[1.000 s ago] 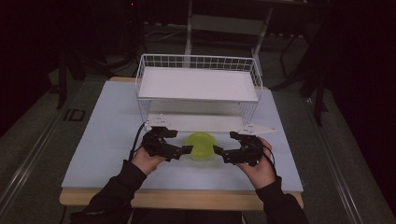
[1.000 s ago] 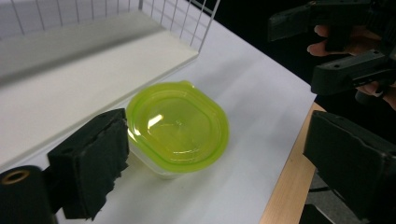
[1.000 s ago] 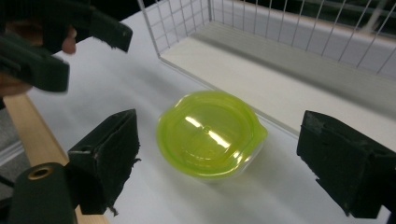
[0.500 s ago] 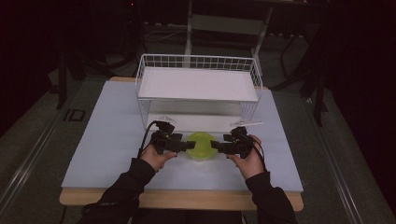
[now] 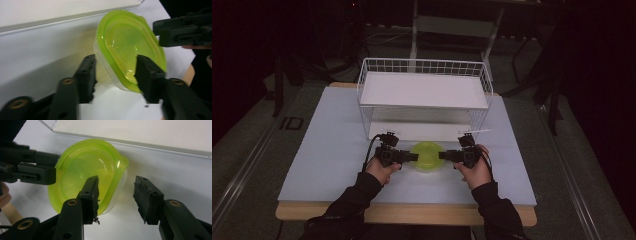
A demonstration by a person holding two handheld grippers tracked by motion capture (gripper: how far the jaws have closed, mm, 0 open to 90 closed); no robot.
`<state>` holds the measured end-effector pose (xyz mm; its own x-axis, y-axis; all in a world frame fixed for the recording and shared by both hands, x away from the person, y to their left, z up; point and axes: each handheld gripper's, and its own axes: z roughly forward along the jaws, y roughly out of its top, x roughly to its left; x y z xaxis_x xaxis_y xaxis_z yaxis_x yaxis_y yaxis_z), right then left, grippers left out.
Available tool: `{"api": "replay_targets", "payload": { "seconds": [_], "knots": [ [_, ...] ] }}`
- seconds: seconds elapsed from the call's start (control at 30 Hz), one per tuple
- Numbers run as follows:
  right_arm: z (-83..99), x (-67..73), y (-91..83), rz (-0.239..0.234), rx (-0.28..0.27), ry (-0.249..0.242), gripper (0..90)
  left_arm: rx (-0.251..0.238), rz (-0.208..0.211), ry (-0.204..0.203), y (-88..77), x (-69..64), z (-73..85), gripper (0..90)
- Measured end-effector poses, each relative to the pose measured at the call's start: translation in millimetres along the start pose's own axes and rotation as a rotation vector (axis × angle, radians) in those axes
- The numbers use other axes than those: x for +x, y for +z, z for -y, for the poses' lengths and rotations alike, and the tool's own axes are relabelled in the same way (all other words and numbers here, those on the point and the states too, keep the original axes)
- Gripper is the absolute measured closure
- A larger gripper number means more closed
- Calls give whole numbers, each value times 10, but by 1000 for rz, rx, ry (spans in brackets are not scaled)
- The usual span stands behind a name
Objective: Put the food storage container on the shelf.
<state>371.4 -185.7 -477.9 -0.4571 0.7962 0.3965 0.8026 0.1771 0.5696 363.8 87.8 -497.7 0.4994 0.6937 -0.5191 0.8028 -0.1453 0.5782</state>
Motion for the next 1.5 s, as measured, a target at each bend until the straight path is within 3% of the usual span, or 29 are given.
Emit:
{"api": "replay_targets", "payload": {
  "seconds": [0.13, 0.2, 0.27, 0.33, 0.37, 0.47, 0.57, 0.73, 0.97, 1.5],
  "knots": [
    [14, -10, 44, 10, 25, 34, 660, -16, 5, -10, -4, -4, 7, 628],
    [26, -16, 66, -4, 40, 55, 670, -5, 10, -9, 1, -22, 19, 670],
    [34, -13, 67, -29, 41, 60, 714, 9, -2, 4, 13, -59, 33, 672],
    [42, 12, 60, -13, 36, 54, 728, 14, -5, -1, 4, -90, 45, 678],
    [47, 10, 51, -18, 33, 63, 740, 17, 8, -12, -1, -95, 50, 689],
    [70, 7, 22, -30, 30, 77, 761, 15, -10, -13, -22, -147, 72, 717],
    [87, 47, -19, -6, 28, 41, 792, -10, -29, -7, -70, -196, 82, 814],
    [89, 140, -130, 5, 13, -8, 794, -31, -3, -5, -164, -248, 75, 818],
    [59, 291, -372, -13, -68, -47, 798, -60, 34, 3, -387, -364, 8, 820],
    [-176, 630, -792, -17, -177, -109, 799, -128, 48, 32, -845, -614, -229, 820]
  ]
}}
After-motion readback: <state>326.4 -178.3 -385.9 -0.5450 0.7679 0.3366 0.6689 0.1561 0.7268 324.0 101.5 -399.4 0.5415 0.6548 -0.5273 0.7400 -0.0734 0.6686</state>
